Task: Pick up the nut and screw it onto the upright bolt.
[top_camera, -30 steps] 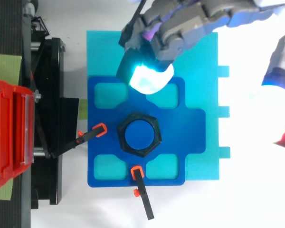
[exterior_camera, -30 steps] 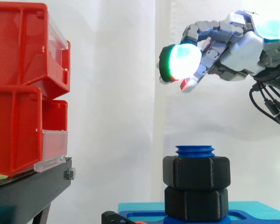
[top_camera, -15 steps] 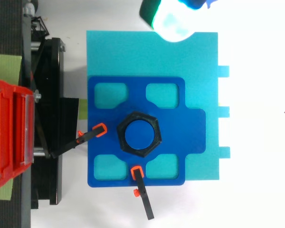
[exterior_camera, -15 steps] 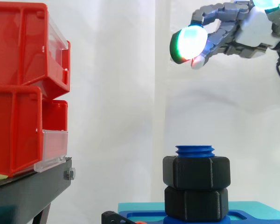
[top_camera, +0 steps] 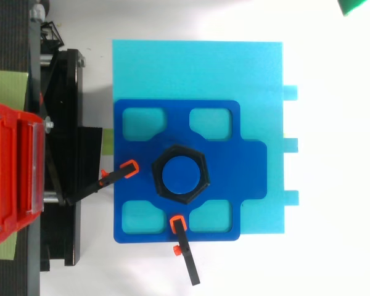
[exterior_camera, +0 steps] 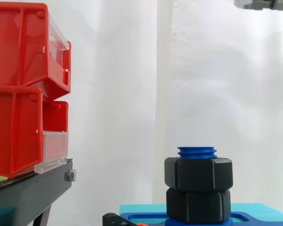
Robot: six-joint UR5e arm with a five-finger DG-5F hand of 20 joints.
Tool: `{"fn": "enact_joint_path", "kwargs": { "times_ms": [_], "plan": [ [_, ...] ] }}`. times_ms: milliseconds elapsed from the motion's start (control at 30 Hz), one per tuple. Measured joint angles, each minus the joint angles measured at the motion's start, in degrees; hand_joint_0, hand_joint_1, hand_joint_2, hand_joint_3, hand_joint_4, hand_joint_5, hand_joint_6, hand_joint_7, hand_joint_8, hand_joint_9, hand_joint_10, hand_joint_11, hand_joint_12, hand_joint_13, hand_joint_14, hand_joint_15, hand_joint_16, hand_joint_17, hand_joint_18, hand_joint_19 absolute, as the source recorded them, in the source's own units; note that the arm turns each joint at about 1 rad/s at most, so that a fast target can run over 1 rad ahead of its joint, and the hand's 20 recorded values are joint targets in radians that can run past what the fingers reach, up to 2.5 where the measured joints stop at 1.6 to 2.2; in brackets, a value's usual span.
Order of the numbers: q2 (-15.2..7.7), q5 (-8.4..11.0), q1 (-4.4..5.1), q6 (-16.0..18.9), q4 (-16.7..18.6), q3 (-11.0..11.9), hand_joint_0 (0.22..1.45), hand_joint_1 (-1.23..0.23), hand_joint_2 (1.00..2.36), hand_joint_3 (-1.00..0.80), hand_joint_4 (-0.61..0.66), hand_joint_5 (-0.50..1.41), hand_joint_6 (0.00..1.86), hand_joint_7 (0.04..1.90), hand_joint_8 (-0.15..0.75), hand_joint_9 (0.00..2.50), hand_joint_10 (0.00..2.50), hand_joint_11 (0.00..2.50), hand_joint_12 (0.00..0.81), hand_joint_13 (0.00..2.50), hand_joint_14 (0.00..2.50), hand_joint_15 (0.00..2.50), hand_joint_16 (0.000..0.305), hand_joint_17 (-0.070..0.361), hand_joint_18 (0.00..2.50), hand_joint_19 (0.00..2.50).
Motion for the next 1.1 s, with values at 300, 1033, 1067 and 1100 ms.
{"fn": "enact_joint_path", "kwargs": {
  "times_ms": [300,1033,1067,1100],
  "plan": [
    [1.1,4.16,1.11,7.7,0.5,-7.9,0.47,-0.42,1.00,-0.50,0.18,-0.25,0.50,0.55,0.224,0.10,0.00,0.00,0.328,0.00,0.00,0.00,0.042,0.094,0.00,0.00],
    [1.1,12.64,1.84,37.7,-8.3,-8.2,0.46,-0.38,1.00,-0.50,0.14,-0.24,0.50,0.73,0.222,0.01,0.00,0.00,0.342,0.00,0.00,0.00,0.045,0.100,0.00,0.00],
    [1.1,12.66,1.85,37.9,-8.2,-8.3,0.46,-0.38,1.00,-0.50,0.14,-0.24,0.50,0.73,0.221,0.01,0.00,0.00,0.340,0.00,0.00,0.00,0.045,0.100,0.00,0.00],
    [1.1,12.68,1.85,38.0,-8.2,-8.3,0.46,-0.38,1.00,-0.50,0.13,-0.24,0.50,0.71,0.222,0.02,0.00,0.00,0.341,0.00,0.00,0.00,0.045,0.101,0.00,0.00]
  ]
}}
